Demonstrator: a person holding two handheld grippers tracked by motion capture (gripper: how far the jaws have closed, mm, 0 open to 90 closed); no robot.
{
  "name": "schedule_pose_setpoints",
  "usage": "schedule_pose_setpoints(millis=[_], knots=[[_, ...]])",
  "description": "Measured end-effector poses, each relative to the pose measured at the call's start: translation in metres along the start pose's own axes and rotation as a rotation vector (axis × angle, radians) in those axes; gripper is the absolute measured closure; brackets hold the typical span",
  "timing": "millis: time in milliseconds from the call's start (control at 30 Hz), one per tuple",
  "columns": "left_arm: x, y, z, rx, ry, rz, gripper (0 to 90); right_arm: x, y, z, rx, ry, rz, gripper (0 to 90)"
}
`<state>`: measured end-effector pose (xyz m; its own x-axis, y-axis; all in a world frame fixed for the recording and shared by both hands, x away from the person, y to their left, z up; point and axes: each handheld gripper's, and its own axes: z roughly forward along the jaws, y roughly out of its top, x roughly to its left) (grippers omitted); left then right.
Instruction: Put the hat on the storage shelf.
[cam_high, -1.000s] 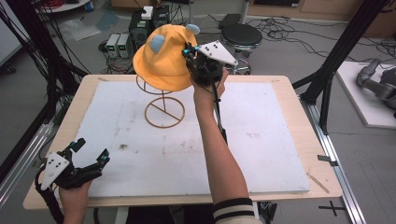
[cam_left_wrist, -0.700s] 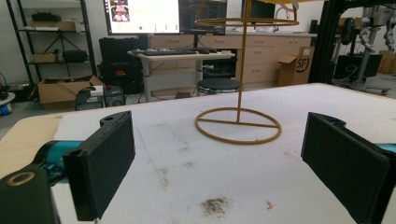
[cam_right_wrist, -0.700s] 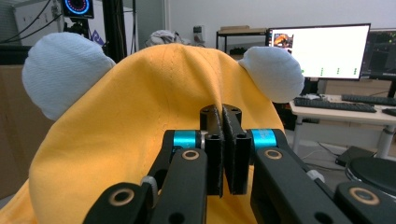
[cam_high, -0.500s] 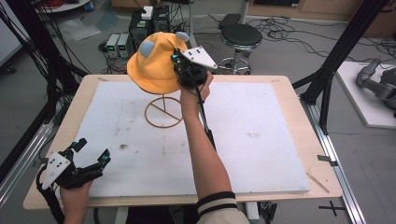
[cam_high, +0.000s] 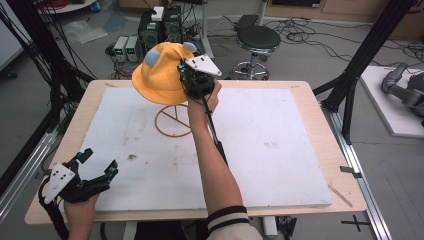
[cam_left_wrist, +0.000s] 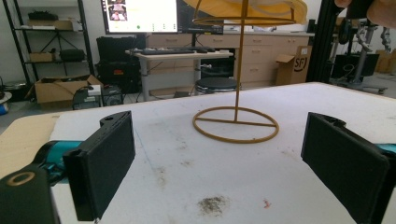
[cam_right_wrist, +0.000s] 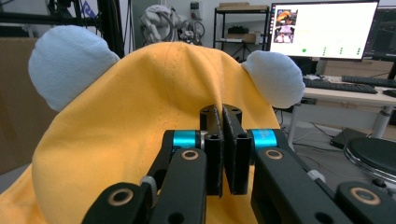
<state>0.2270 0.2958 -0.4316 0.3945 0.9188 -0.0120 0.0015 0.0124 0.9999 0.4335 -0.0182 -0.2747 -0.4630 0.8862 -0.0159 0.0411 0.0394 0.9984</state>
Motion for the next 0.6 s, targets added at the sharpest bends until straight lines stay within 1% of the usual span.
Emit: schedule_pose_setpoints(millis=[67,133,167,200,233,333,400,433,500,533,600], knots=[[0.000,0.000,0.000,0.002,-0.001,-0.003,10.3,0.000,-0.001,0.001,0.013,0.006,-0.004,85.8],[0.000,0.000,0.000,0.003,-0.002,-0.003,10.3,0.000,-0.002,0.002,0.019,0.016,-0.006,81.8],[0.000,0.000,0.000,0.003,-0.002,-0.003,10.3,0.000,-0.003,0.002,0.020,0.032,-0.005,78.1],[0.000,0.000,0.000,0.003,-0.003,-0.003,10.3,0.000,-0.005,0.003,0.030,0.031,-0.007,74.4],[0.000,-0.001,0.000,0.003,-0.002,-0.004,10.3,0.001,-0.006,0.003,0.029,0.026,-0.016,68.8],[0.000,-0.001,0.000,0.005,-0.005,-0.003,10.3,0.000,-0.007,0.002,0.021,-0.007,0.006,48.4],[0.001,-0.001,0.000,0.006,-0.006,-0.002,10.3,-0.002,-0.006,-0.001,0.010,-0.022,0.012,37.7],[0.001,-0.001,0.000,0.007,-0.006,0.000,10.3,-0.003,-0.005,-0.002,0.011,-0.020,0.014,34.7],[0.001,-0.001,0.000,0.007,-0.007,-0.001,10.3,-0.005,-0.002,-0.006,0.010,0.008,0.011,28.5],[0.001,-0.001,0.000,0.008,-0.007,0.001,10.3,-0.006,-0.001,-0.007,0.007,0.019,-0.003,27.3],[0.003,-0.002,-0.001,0.011,-0.007,0.001,10.3,-0.008,0.001,-0.013,0.006,0.022,-0.017,22.3]])
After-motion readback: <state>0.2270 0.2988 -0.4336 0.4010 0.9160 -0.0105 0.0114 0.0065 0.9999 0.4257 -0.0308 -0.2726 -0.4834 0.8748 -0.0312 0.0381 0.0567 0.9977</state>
